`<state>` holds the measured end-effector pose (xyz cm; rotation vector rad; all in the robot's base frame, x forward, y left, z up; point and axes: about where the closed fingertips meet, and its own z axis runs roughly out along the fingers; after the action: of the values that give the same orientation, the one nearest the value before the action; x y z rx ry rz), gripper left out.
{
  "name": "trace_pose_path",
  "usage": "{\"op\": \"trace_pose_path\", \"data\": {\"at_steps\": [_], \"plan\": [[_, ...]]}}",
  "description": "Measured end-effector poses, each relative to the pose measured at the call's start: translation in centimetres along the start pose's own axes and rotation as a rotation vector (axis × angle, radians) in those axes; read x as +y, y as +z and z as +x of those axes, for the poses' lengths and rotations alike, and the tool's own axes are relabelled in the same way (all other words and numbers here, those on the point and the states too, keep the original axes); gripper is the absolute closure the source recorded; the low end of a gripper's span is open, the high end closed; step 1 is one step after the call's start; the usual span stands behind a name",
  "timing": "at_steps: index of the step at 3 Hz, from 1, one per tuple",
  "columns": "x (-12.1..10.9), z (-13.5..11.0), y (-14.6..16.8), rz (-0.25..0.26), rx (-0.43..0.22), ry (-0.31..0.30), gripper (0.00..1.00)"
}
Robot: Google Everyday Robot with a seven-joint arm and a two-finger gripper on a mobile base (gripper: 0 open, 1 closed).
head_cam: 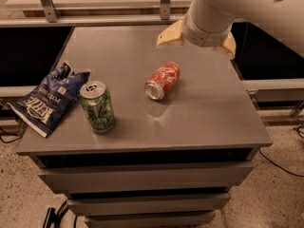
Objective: Place coke can upright
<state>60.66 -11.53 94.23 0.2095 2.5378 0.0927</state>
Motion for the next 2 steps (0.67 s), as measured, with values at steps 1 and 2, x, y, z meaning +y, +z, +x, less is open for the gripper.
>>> {"op": "trace_pose_path", "data": {"at_steps": [1,2], "plan": [[0.05,-0.08,-0.04,-0.003,-0.004,0.0,0.0],[0.64,-0.4,0.34,-0.026,0.022,0.073,0.0]]}}
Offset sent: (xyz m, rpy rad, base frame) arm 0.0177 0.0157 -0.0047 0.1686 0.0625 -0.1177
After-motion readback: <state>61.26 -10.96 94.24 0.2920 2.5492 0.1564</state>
